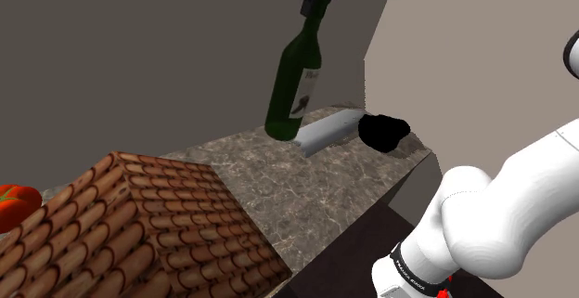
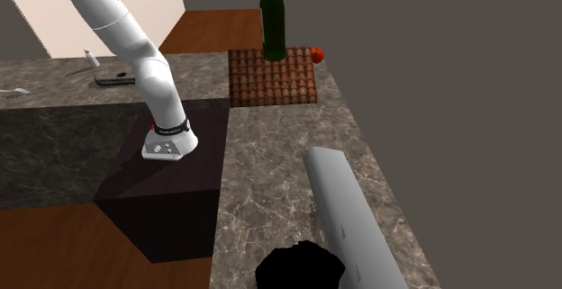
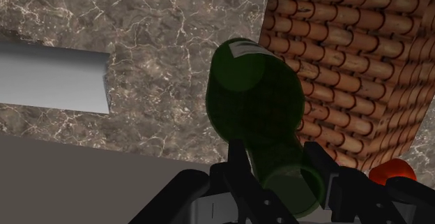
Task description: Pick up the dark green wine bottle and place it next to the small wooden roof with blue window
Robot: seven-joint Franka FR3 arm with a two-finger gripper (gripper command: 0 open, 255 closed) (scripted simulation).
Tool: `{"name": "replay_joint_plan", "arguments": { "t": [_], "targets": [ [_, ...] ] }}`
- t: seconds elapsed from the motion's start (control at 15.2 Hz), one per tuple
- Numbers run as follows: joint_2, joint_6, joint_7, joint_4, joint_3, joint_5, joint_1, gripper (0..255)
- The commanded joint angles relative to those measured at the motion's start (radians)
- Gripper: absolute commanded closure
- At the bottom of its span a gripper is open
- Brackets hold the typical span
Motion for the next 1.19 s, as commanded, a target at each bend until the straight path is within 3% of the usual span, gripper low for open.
{"name": "replay_joint_plan", "arguments": {
  "t": [0.0,1.12],
  "targets": [
    [-0.019,0.03,-0.001,-0.048,-0.001,0.0,0.0,255],
    [-0.125,0.268,0.003,-0.392,-0.001,0.0,0.0,255]
  ]
}}
